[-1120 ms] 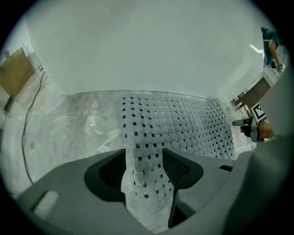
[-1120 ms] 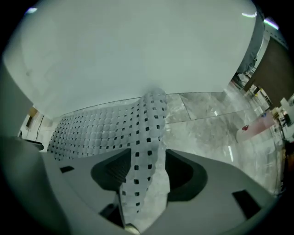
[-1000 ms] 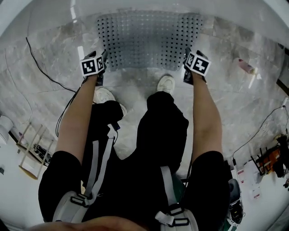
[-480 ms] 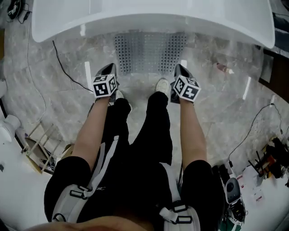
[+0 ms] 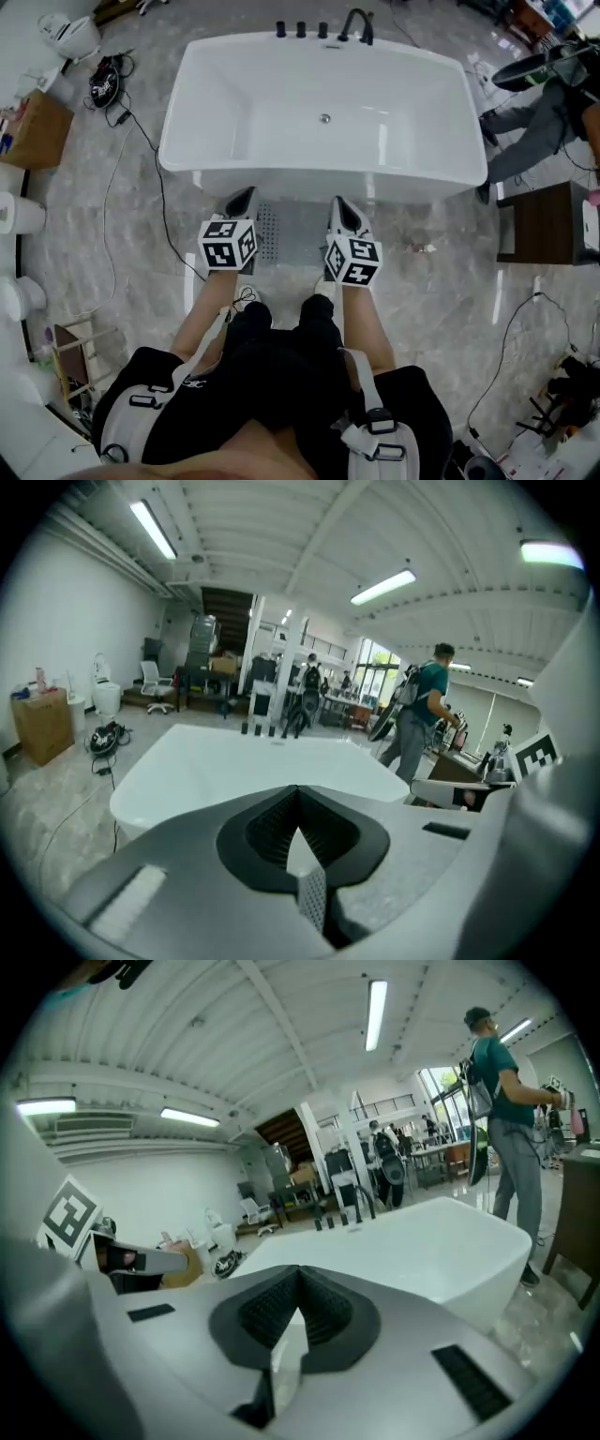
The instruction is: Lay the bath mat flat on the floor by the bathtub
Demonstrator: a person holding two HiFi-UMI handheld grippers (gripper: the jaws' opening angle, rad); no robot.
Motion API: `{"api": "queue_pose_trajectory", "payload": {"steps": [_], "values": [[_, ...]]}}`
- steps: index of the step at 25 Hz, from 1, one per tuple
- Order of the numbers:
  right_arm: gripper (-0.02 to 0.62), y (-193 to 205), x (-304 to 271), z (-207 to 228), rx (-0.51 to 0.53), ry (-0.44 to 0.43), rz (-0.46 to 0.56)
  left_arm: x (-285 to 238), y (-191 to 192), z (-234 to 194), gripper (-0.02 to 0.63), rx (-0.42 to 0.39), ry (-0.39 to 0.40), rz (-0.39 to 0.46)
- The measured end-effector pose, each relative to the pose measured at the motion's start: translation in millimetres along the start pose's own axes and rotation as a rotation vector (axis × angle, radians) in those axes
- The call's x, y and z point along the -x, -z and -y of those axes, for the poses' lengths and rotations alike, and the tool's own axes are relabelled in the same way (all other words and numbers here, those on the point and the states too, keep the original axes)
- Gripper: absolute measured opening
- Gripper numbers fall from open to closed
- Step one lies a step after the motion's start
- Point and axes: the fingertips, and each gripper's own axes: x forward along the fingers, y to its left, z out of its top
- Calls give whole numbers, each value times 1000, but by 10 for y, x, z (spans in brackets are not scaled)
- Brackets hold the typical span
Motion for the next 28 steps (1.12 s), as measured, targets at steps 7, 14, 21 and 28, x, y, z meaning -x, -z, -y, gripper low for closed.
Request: {"api": "queue_pose_trajectory", "payload": {"steps": [7,14,21,28], "values": [[6,-1669,874,-401,98,-11,285,1001,-1274,503,5,-135,-24,246],[6,-2218,1294,-726,113,3,426,1637,-1775,414,5,-135,-24,382],[6,-2198,1459,-823,134,-15,437,1801,-1731,540,5,-140,11,389],[6,-2136,1457,-811,143,-23,431,1726,-1664,556,5,-130,20,377]]}}
